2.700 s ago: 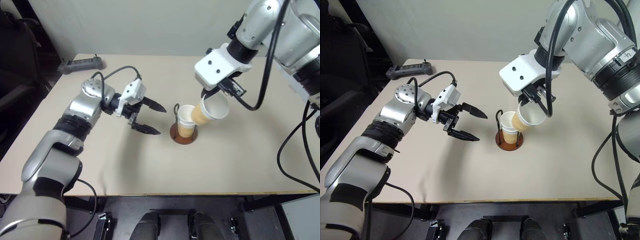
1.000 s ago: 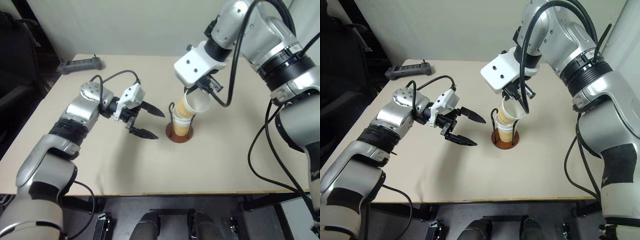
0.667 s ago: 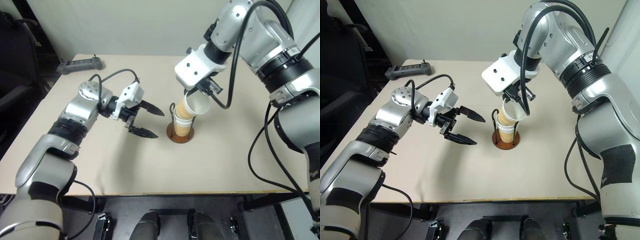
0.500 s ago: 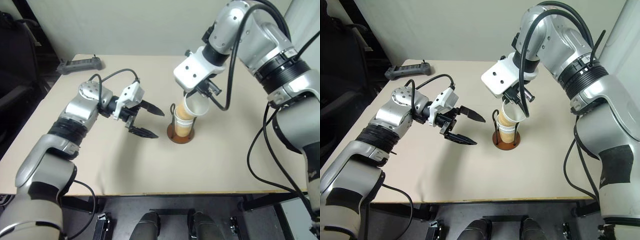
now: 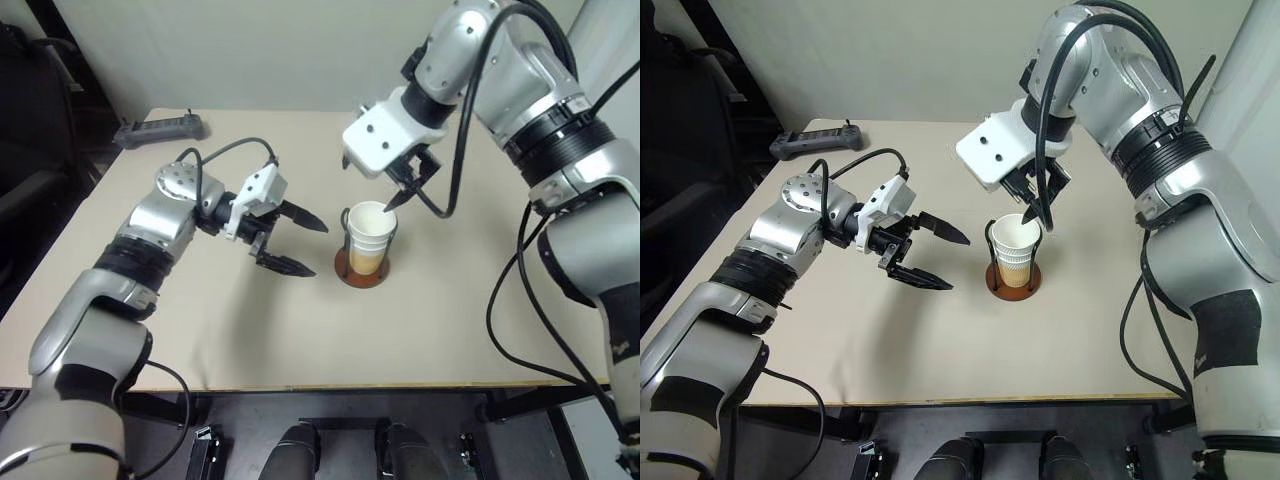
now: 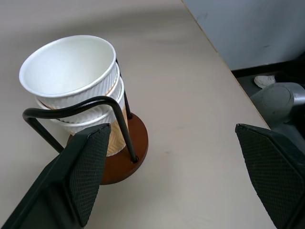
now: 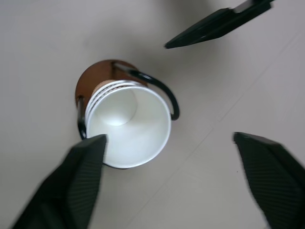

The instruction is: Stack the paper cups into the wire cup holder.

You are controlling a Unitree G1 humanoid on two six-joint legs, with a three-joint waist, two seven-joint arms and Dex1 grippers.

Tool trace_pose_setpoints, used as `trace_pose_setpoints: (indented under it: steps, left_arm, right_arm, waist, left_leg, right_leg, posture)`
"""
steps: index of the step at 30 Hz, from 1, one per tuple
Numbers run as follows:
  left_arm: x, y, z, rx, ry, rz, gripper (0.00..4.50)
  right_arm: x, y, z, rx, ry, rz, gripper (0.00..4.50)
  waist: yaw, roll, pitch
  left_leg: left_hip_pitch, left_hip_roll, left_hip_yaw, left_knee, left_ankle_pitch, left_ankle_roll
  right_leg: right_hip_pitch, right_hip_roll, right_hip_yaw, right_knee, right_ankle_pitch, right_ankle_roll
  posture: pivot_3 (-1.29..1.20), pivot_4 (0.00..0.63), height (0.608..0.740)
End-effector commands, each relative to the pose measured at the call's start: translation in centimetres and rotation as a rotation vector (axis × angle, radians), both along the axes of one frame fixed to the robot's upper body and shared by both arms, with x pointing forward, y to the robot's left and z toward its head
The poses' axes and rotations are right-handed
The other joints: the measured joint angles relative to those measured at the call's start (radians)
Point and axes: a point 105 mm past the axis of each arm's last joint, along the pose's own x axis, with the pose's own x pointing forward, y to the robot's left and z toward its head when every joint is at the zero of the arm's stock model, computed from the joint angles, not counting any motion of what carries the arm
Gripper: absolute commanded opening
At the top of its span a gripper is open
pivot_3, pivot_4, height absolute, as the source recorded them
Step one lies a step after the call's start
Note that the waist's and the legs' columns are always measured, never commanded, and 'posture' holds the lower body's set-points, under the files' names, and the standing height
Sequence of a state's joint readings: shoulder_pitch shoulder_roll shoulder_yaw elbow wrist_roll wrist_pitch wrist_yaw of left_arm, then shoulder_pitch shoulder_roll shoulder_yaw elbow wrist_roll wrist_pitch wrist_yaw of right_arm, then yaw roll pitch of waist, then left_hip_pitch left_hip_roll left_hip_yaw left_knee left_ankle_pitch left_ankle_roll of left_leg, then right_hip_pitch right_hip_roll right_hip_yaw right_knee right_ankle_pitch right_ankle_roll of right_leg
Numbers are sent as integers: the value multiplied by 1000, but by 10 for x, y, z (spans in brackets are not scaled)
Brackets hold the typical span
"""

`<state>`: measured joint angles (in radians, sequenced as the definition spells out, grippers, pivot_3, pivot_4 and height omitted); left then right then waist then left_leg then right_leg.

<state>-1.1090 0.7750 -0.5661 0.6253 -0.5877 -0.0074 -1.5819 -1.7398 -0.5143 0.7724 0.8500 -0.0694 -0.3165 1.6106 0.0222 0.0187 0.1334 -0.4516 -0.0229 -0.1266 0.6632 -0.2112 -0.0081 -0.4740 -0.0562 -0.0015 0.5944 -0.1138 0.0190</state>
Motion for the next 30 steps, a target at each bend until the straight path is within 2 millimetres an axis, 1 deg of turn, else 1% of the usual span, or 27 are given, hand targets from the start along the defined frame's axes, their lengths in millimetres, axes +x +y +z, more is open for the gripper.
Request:
trace_pose_setpoints:
  steps: [1,3,6,7,9,11,13,15,18,22,26,30]
  left_arm:
    - [-6,3,11,-21,-18,-30,4500]
    - [-5,3,12,-25,-12,-25,4500]
    - [-3,3,16,-49,-12,-13,4500]
    - [-1,2,19,-67,-15,-7,4500]
    - [2,2,25,-97,-22,6,4500]
    - [6,4,32,-131,-32,29,4500]
    - [9,9,35,-149,-38,53,4500]
    - [10,13,36,-156,-39,76,4500]
    - [10,20,36,-172,-31,101,4500]
    - [9,27,36,-221,-9,132,4500]
    - [6,35,32,-265,12,179,4500]
    - [5,47,33,-351,30,270,4500]
  right_arm:
    - [-8,-4,38,139,-42,-19,4484]
    - [-11,-13,45,210,-12,-53,4484]
    - [-16,-32,52,320,49,-133,4484]
    - [-16,-42,52,354,70,-171,4484]
    - [-17,-62,45,386,107,-244,4484]
    - [-15,-91,34,432,147,-354,4484]
    - [-14,-116,27,487,180,-452,4484]
    - [-12,-133,21,538,200,-530,4484]
    - [-10,-156,5,609,249,-635,4484]
    - [-6,-173,-13,735,303,-717,4484]
    - [-1,-180,-27,881,368,-774,4484]
    - [7,-185,-52,1027,407,-828,4484]
  waist:
    - [2,0,0]
    - [2,0,0]
    - [4,0,0]
    - [4,0,0]
    - [6,-1,0]
    - [7,-1,0]
    - [7,-1,0]
    - [5,0,0]
    - [0,0,0]
    - [-7,0,0]
    - [-11,0,0]
    - [-12,0,0]
  left_leg:
    - [0,0,0,0,0,0]
    - [-1,0,0,0,0,0]
    - [-2,0,0,0,0,0]
    - [-2,0,0,0,0,0]
    - [0,0,0,0,0,0]
    - [0,-1,0,0,0,0]
    - [1,-1,0,1,2,0]
    - [1,-1,1,1,3,0]
    - [2,0,2,1,4,0]
    - [9,1,3,0,5,0]
    - [11,0,4,1,7,1]
    - [14,1,4,1,7,2]
  right_leg:
    - [0,0,0,0,0,0]
    - [0,0,0,-1,0,0]
    - [0,0,0,-1,0,0]
    - [0,0,0,-1,0,0]
    - [1,0,0,-1,0,0]
    - [3,0,0,-1,0,0]
    - [3,0,0,-1,0,0]
    - [3,0,0,0,0,1]
    - [2,0,1,2,1,2]
    - [7,1,2,5,1,3]
    - [8,1,4,6,2,4]
    - [11,1,4,6,1,5]
  posture:
    - [0,150,740]
    - [0,150,740]
    - [0,150,740]
    - [0,150,740]
    - [0,150,740]
    - [0,150,740]
    - [0,150,740]
    - [0,150,740]
    - [0,150,740]
    - [0,150,740]
    - [0,150,740]
    - [0,150,740]
